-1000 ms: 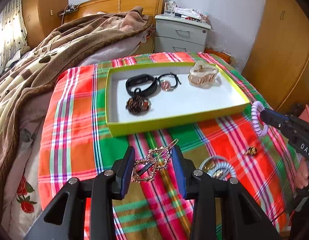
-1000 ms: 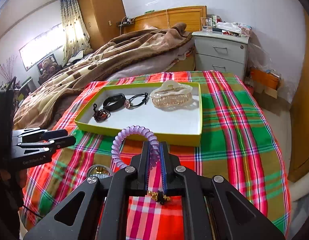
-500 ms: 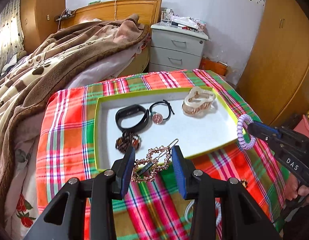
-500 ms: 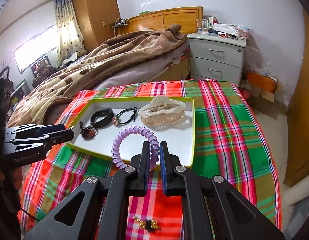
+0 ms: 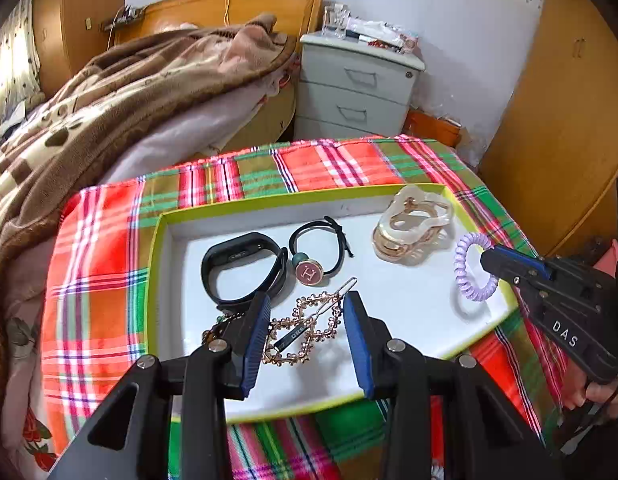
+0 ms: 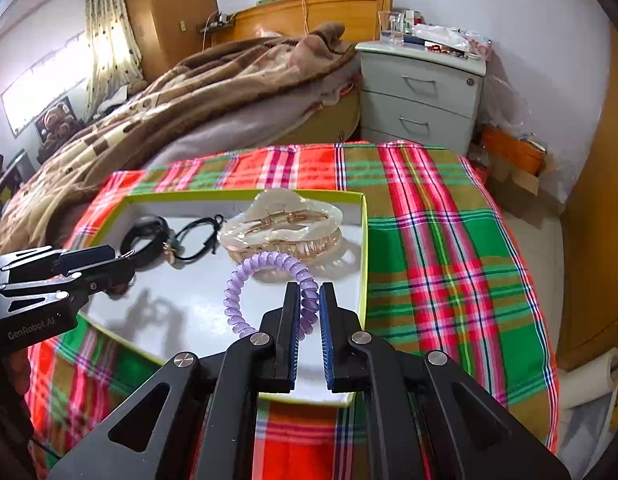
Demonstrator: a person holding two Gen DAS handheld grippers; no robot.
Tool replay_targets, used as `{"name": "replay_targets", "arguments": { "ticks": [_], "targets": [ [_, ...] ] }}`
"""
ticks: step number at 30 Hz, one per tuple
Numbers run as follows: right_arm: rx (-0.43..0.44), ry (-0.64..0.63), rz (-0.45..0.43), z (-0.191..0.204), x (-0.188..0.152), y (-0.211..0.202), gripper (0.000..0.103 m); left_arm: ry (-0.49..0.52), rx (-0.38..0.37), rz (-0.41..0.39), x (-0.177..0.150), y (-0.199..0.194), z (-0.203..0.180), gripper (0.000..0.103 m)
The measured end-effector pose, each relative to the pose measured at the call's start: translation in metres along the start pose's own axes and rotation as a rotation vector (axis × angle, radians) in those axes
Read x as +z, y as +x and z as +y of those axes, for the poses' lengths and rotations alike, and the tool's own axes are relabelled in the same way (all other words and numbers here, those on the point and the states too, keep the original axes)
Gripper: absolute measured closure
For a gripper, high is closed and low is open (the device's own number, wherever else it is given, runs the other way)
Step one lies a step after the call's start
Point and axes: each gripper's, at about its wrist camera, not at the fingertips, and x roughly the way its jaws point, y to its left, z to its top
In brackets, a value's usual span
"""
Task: Organize jewelry
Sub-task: 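Carry the gold chain bracelet and pink hair tie with both tools over the tray, then open the right tool to drop the hair tie while the left tool releases the bracelet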
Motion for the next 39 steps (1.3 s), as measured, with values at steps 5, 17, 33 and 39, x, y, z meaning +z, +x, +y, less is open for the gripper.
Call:
{"name": "replay_targets", "arguments": {
  "ticks": [5,17,33,39],
  "targets": [
    [-0.040,-0.027,0.036,-0.001,0.000,0.018,0.093,-0.001,0.023,0.019,0.002,0.016,0.000,0.063],
    [-0.112,-0.125,0.063,0.013,-0.001,0.033,0.093,0.008,0.033,0.053,0.001,0.035,-0.004,0.063],
    [-0.128,-0.122,0.043,0.015,0.000,0.032,0.087,0.007,0.047,0.065,0.000,0.044,-0.007,0.062],
    [-0.108,-0.104,0.017,0.014,0.001,0.025,0.073,-0.009,0.028,0.051,-0.001,0.038,-0.007,0.058]
  ]
}}
